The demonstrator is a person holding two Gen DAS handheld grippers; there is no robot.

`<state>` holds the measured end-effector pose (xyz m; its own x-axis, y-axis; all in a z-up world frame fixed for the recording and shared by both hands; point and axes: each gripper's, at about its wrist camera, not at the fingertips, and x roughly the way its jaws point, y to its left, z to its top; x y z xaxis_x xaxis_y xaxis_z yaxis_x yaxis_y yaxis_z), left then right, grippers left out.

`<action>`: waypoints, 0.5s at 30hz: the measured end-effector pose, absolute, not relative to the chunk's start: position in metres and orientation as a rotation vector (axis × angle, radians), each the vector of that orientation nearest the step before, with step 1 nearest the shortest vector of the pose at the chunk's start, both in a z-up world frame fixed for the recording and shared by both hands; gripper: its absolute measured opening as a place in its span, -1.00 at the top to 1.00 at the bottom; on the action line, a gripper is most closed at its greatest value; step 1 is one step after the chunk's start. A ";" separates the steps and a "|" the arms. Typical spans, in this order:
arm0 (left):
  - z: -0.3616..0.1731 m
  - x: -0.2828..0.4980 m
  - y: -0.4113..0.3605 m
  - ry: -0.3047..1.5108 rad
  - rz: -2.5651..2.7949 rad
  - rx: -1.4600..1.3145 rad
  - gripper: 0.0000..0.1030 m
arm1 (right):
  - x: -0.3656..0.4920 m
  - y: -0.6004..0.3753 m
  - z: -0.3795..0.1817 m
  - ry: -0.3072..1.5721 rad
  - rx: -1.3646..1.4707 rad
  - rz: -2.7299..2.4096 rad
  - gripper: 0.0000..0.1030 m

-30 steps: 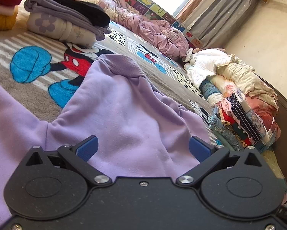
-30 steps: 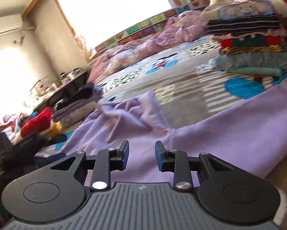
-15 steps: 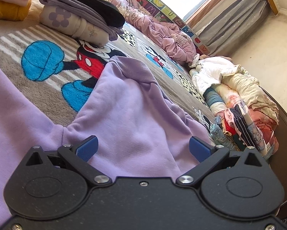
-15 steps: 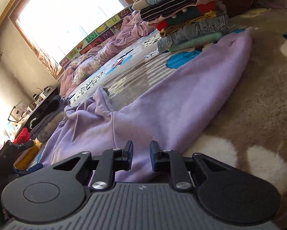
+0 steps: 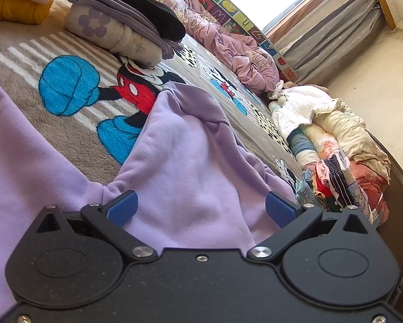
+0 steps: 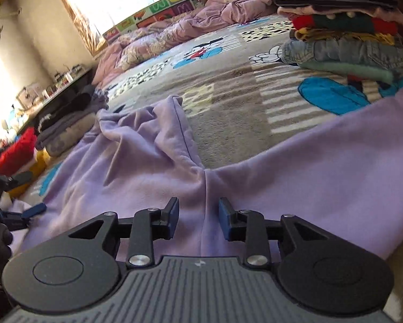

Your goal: Fold clothes

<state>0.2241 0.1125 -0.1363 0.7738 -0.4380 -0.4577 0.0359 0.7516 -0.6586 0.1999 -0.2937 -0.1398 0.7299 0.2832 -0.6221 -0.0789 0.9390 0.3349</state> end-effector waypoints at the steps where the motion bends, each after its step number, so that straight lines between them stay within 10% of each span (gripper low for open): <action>1: -0.137 0.225 0.113 0.643 -0.280 -0.680 -0.98 | 0.205 -0.290 -0.135 0.727 0.246 0.186 0.35; 15: -0.140 0.235 0.108 0.665 -0.314 -0.685 -0.98 | 0.294 -0.260 -0.098 0.722 0.159 0.229 0.14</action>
